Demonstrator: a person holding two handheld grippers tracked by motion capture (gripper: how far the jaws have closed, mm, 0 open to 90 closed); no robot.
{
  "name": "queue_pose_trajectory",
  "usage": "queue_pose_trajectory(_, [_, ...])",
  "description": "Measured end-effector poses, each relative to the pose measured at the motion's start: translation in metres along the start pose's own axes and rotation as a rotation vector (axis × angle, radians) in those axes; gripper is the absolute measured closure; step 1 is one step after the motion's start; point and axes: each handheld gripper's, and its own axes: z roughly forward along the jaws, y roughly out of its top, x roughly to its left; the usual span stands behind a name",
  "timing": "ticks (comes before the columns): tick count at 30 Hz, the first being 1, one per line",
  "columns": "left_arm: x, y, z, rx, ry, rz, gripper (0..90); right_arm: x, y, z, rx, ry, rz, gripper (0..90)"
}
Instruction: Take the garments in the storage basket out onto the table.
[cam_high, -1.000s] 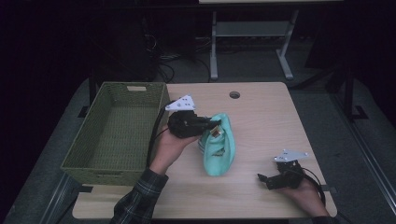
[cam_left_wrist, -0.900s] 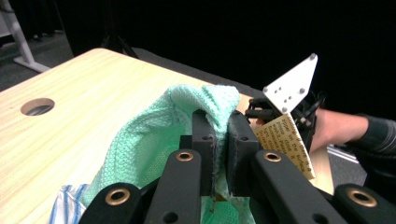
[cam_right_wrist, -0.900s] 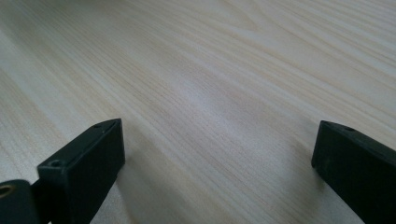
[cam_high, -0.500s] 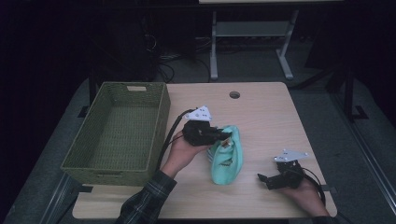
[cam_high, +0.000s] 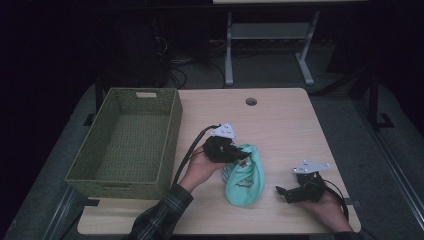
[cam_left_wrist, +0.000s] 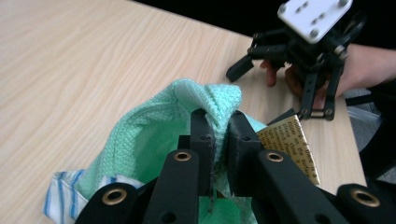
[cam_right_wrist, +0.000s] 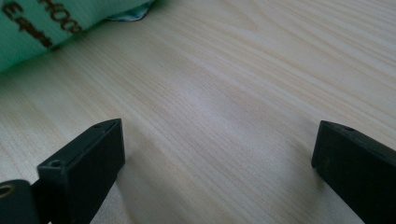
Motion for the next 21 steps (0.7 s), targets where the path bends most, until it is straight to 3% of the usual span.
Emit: queue_pose_trajectory(21, [0.009,-0.031,0.040,0.195,0.018,-0.001,81.1,0.000,0.000,0.000,0.000,0.000,0.000,2.2])
